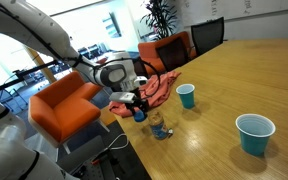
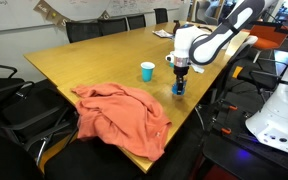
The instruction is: Put the lid to the peanut butter jar on the table
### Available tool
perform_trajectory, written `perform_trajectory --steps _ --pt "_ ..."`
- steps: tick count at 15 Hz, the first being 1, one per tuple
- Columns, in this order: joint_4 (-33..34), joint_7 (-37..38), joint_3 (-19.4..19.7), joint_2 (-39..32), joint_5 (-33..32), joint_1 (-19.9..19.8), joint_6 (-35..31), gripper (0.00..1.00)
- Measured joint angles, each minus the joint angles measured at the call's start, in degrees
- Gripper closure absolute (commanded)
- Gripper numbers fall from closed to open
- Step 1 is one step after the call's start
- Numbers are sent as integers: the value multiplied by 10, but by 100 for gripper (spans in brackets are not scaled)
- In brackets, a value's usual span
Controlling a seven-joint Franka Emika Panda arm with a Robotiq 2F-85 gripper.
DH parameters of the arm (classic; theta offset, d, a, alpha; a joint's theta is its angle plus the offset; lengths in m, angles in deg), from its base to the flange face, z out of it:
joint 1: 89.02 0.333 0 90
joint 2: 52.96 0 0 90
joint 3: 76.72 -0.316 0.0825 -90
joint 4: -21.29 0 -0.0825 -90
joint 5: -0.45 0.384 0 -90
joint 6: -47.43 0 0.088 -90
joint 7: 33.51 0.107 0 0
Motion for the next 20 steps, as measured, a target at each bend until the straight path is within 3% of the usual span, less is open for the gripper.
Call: perform_trajectory --steps 3,7,8,10,16,20 --pt "35 -6 -13 -56 -59 5 0 46" --pt "59 -32 -31 -87 -89 9 -10 46" --pt "60 -43 -35 -88 -90 9 -12 8" --pt "60 -61 -43 -88 -90 9 -13 0" --pt "58 -88 -56 -80 -89 9 -16 0" --pt "30 -103 -69 -10 -61 8 -10 0"
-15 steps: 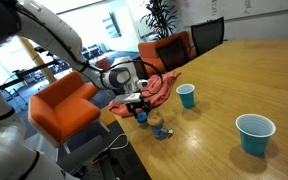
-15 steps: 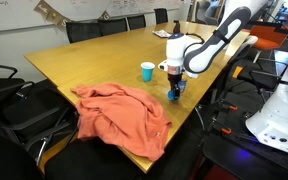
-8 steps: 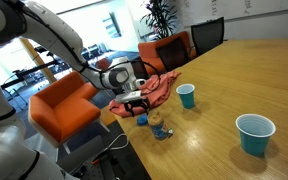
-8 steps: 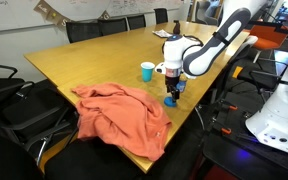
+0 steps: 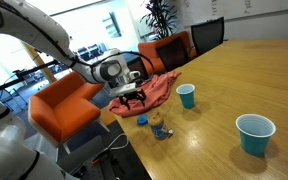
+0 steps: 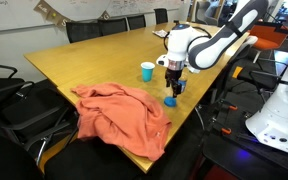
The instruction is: Put the lid to the peanut butter jar on the table
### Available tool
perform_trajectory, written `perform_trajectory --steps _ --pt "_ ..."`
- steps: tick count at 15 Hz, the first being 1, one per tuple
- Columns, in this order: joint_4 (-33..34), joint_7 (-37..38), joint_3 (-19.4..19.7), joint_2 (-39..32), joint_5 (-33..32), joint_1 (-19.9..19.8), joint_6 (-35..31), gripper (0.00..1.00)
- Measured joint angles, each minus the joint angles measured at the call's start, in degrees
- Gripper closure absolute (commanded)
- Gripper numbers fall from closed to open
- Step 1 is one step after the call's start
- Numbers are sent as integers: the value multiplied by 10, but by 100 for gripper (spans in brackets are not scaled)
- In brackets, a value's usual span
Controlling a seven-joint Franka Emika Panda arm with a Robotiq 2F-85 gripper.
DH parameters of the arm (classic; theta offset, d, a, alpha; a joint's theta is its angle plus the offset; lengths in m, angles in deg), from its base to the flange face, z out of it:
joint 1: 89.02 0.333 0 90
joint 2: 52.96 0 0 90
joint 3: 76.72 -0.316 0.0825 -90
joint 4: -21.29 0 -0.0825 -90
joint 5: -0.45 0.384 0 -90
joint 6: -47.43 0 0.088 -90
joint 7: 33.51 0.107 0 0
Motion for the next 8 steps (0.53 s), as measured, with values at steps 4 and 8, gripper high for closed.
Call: perform_trajectory --steps 4,8 --pt "-58 -15 -2 122 43 2 15 0" --pt "-95 -2 16 230 39 4 41 0"
